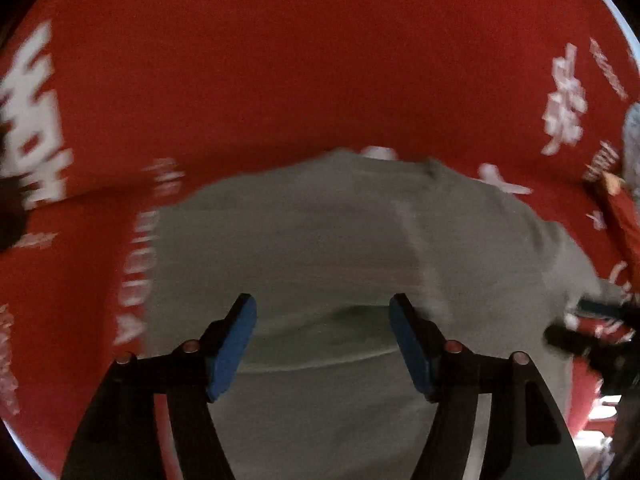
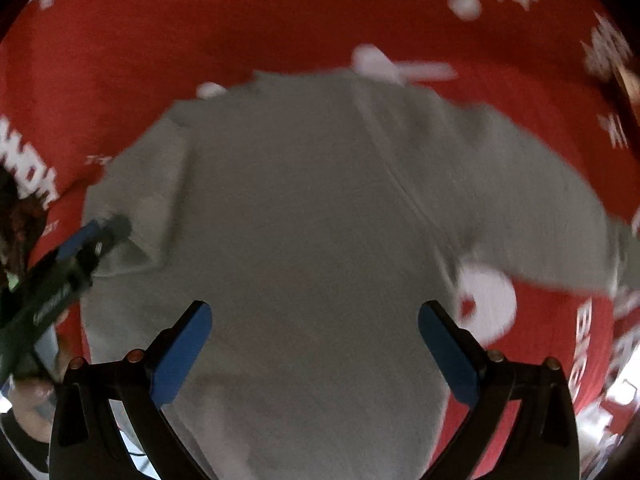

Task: Fold small clothes
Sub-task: 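Carry the held sleeve across the sweatshirt body with the left tool, then open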

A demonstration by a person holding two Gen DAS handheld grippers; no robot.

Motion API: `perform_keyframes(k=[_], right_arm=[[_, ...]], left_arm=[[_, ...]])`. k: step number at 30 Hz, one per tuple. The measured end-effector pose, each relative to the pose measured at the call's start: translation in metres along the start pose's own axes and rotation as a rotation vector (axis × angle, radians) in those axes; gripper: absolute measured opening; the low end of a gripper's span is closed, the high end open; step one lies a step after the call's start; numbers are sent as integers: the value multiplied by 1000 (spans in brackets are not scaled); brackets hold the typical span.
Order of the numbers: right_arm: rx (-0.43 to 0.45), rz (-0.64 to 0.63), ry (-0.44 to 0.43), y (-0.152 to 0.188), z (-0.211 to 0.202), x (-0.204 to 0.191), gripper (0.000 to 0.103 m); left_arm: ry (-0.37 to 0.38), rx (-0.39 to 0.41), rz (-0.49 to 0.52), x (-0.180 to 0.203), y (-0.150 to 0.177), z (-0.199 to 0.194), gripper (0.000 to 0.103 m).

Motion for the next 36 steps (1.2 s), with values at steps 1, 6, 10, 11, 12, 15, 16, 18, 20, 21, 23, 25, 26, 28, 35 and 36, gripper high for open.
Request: perform_keyframes(k=[1,6,10,11,12,15,16,18,20,21,23,25,26,28,35,36], right_arm=[[12,-58,2,-8,0,-13,103],[39,-482,94,-37,29,-100,102],[19,-818,229,-33,74,-149,91],[20,-866,258,-32,81,-154,89],[15,-912,301,-32,91,-157,77],[-13,-887,347,-45,106,-150,15],[11,-795,329,-56,99,-142,13],[71,-568,242,-74,80,-119,13],[122,-270,56,-85,61,-88,13],[139,-96,-29,-87,56,-64,13],[131,213,-183,-77,58,-20,18],[109,395,-259,-60,63,8,25],[103,460,-280,-52,65,20,29],[134,532,-351,-45,61,28,35],[145,597,-360,-34,46,37,50],[146,600,-357,-35,46,39,50]], left_arm=[[-43,-11,-11,-22,5,-1,70],[-198,-104,-97,-104,30,19,70],[-184,-137,-190,-135,33,36,70],[-181,-142,-195,-135,34,40,70],[-184,-149,-194,-135,35,45,70],[-206,-165,-195,-129,36,62,70],[-207,-158,-202,-127,35,63,70],[-208,-160,-201,-124,35,63,70],[-209,-157,-194,-122,34,63,70],[-211,-155,-190,-123,33,64,71],[-215,-155,-186,-124,33,65,72],[-215,-162,-185,-124,32,66,72],[-211,-172,-186,-125,30,67,72],[-191,-182,-191,-127,24,67,72],[-138,-202,-221,-137,-11,79,72],[-123,-221,-215,-135,-15,86,72]])
Point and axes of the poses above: each gripper's, at about its wrist camera, not at the fingertips, and z roughly the way its jaws point, x to its right, y to its underside, the point moved 9 cm from there along z, roughly the way its jaws point, and after that the axes turned 9 degrees about -y, right-handed, at the moved point
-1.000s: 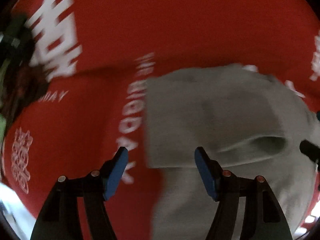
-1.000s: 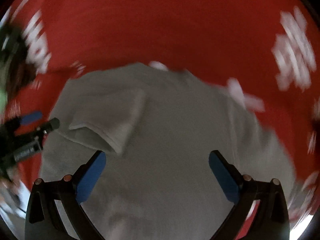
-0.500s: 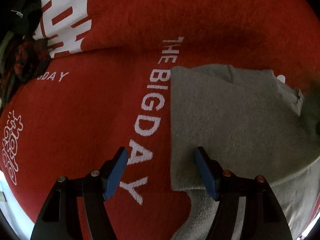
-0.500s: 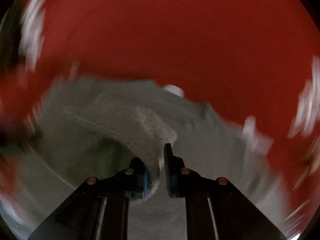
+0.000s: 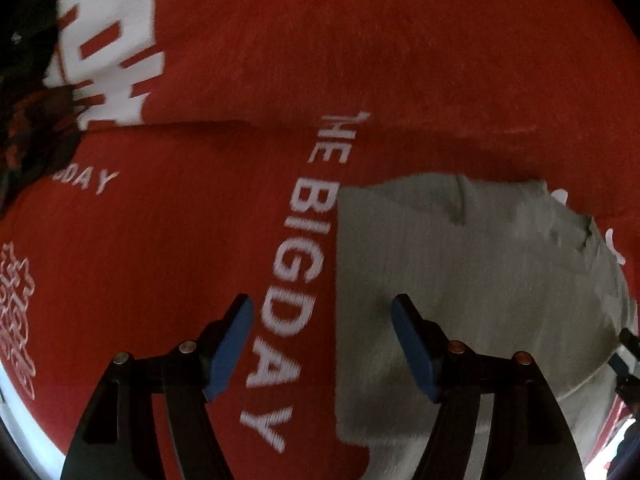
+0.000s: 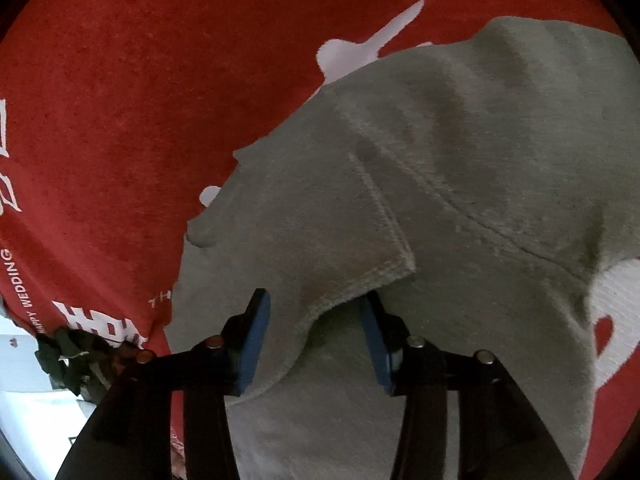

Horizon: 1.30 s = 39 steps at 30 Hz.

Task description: Fold small clothes

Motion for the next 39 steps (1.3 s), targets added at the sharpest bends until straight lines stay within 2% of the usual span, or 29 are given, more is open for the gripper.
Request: perform_keyframes(k=[2,3,4,7,9,10,11,13,15,19,21,23,25,26,28,32,33,36,39], right_arm=[[5,11,11,-9,1,2,50],[6,8,22,-14,2,2,39],[3,-23,34,-18,2,-3,7],[20,-192,67,-25,-6,-23,7],[-13,-220,125,-23,-4,-15,8],[-41,-213,182,-20,-4,-4,8],[-66,-208,300,-15,-8,14,11],[-39,-227,344,-12,-26,18,23],[-13,-291,464,-9,-45,19,28],[12,-394,355,-8,-53,-9,28],[-8,-443,325,-9,-41,-22,28],[-53,-418,303,-6,-21,-23,28],[-101,-411,334,-4,-5,-12,27],[-102,-429,342,-3,-4,-7,26],[-95,-455,339,-1,-2,-10,27],[-110,-480,401,2,-19,2,30],[-114,-473,412,5,-24,6,32],[-112,-426,371,13,-42,9,32],[-124,-398,333,28,-53,7,35]], left_arm=[[26,-49,14,9,-6,11,72],[18,-60,25,12,-8,15,72],[-3,-47,34,14,-11,16,72],[-70,12,65,17,-14,13,72],[-111,28,76,16,-11,11,72],[-125,31,77,13,-9,9,72],[-132,34,76,10,-8,5,72],[-134,50,81,4,-6,-7,72],[-124,68,101,3,-3,-18,72],[-101,79,184,22,9,-30,72],[-120,68,209,28,19,-24,72],[-161,35,210,28,33,-8,73],[-164,70,165,18,32,-9,83],[-189,66,156,9,34,-8,86],[-209,54,141,-9,36,-8,86],[-288,21,128,-47,42,-9,85],[-283,14,117,-54,44,-11,85],[-242,9,92,-60,52,-25,85],[-189,-5,99,-45,68,-38,85]])
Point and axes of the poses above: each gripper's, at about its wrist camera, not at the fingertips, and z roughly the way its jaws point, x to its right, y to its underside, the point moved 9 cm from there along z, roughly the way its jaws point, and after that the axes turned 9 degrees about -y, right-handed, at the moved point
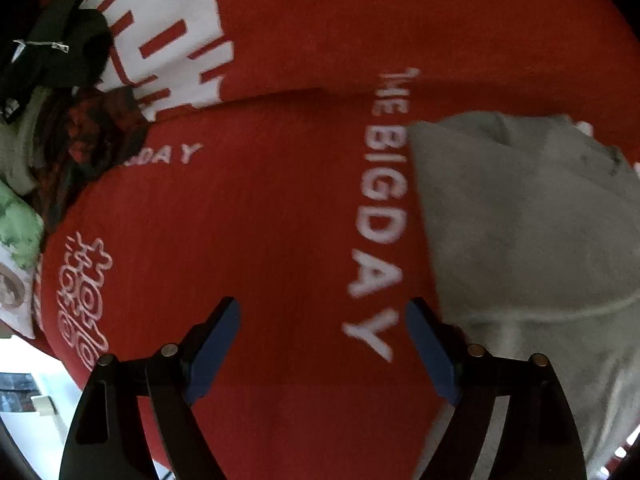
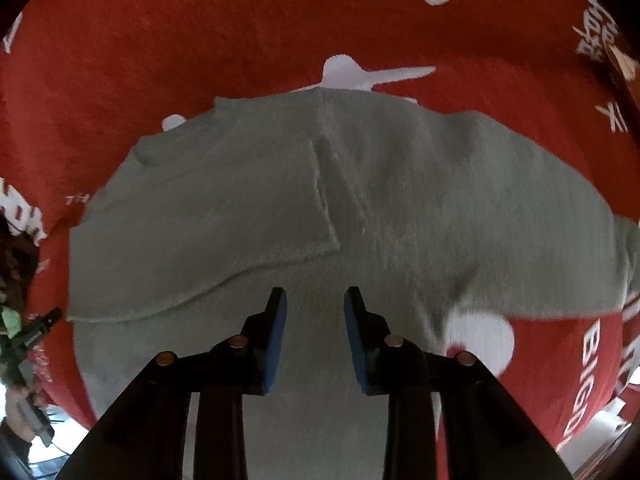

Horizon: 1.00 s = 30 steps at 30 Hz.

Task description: Fold small clothes

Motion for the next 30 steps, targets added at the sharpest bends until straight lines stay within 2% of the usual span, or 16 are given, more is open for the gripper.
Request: perform_keyframes(k=[5,7,8,10,11,13,15,19,21,23,25,26,30], right_arm=[[-49,56,-96,38,-2,-21,37],[-73,47,-135,55,1,-37,37],[-87,39,-161,61,7,-49,37],[-111,49,-254,73,17,-77,37],[-121,70,-328,77,23,-94,37],[-135,108,-445,80,41,-129,37],[-145,114,-521,79,56,-165,37],[-173,84,-626,82,90,-243,37],[-179,44,-629,82,105,-273,37],[-182,-2,-589,80,131,-296,37],[-176,-6,-562,74,148,-302,37],[-158,9,-575,70,151,-307,37],[-184,-3,-558,71,160,-320,40]], left_arm=[[177,-83,23,45,25,-2,85],[215,-126,-2,47,28,9,85],[225,-123,-27,45,26,12,85],[252,-99,-88,33,15,14,85],[263,-96,-113,27,11,15,85],[266,-90,-164,9,0,19,85],[223,-77,-202,-13,-10,20,85],[182,-32,-208,-47,-16,14,85],[163,-21,-191,-59,-10,14,85],[162,-30,-192,-65,-5,15,85],[177,-49,-208,-68,6,19,85],[183,-53,-215,-67,14,18,85],[174,-64,-215,-71,24,24,85]])
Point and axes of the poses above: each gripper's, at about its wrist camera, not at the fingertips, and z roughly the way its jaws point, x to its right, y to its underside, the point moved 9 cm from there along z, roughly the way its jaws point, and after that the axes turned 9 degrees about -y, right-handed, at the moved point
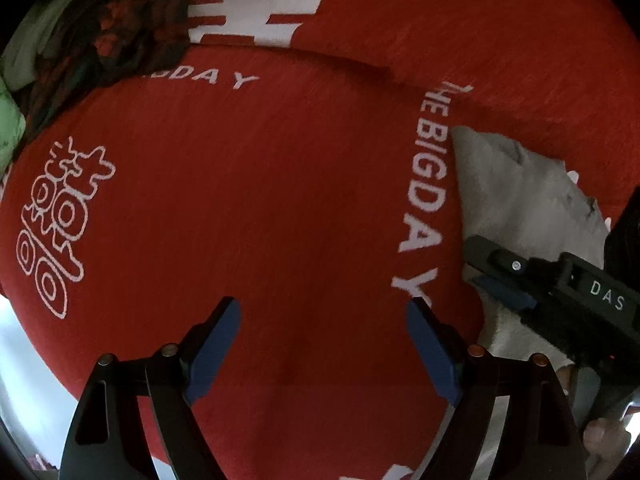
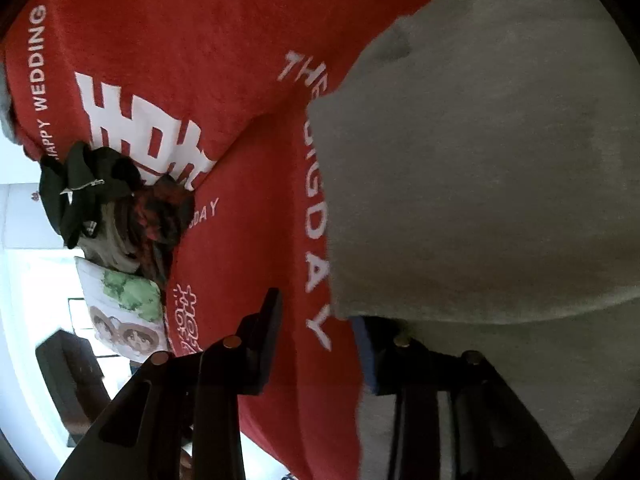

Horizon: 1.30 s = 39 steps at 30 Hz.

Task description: Fold small clothes

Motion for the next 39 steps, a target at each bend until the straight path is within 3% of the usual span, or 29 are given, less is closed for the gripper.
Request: perform_keyframes(k=[5,10,13,15,17,20,24,28,34,39], right_arm=[[-39,31,-39,5,-10,-3,43],[4,-3,25,18,-56,12,42],[-63,0,4,35,-37,14,25],[-114,-23,20,49,-18,14,24],[-106,-46,14,52,-16,9,24],[-164,-18,-51,64,-30,8,25],[-204,-36,-7,86,-68,18,25],[-157,22,9,102,-126,36,35],[-1,127,78,105,-225,81,36],[129,222,136,95,-293,127,37]], left_arm=[[0,16,2,1,-6,-5,85],[-10,49,47,14,-9,-10,85],[-9,33,11,14,-5,-8,85],[-23,26,3,11,-2,-9,85],[-31,28,10,9,0,-11,85],[-50,25,45,10,5,-15,85],[-18,19,82,27,18,-30,85],[24,9,188,65,43,-46,85],[129,-53,387,149,99,-68,85],[189,-81,467,215,127,-83,85]])
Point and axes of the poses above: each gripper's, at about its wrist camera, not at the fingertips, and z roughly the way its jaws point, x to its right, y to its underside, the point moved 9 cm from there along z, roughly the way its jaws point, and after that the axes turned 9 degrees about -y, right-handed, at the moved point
